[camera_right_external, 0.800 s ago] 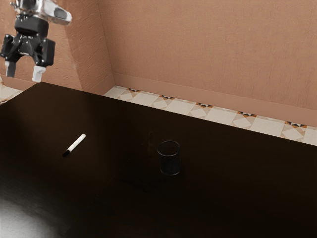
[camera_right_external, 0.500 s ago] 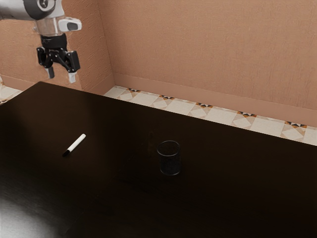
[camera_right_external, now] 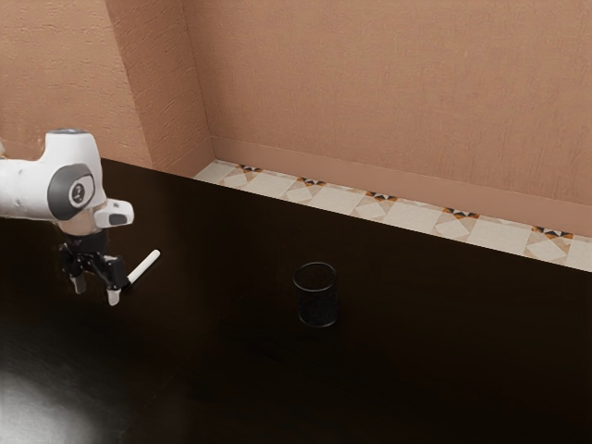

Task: Put the marker into the pen holder.

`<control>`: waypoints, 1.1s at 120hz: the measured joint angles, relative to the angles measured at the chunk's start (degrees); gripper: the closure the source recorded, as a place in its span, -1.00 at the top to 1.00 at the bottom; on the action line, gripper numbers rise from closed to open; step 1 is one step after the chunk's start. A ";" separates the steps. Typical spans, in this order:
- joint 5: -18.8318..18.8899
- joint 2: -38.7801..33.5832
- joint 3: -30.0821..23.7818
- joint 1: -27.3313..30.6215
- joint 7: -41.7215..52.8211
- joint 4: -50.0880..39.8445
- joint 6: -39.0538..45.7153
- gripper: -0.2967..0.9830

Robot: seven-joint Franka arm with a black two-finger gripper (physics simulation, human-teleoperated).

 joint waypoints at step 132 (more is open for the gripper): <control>-16.97 18.14 0.00 4.48 18.87 11.88 16.42 0.50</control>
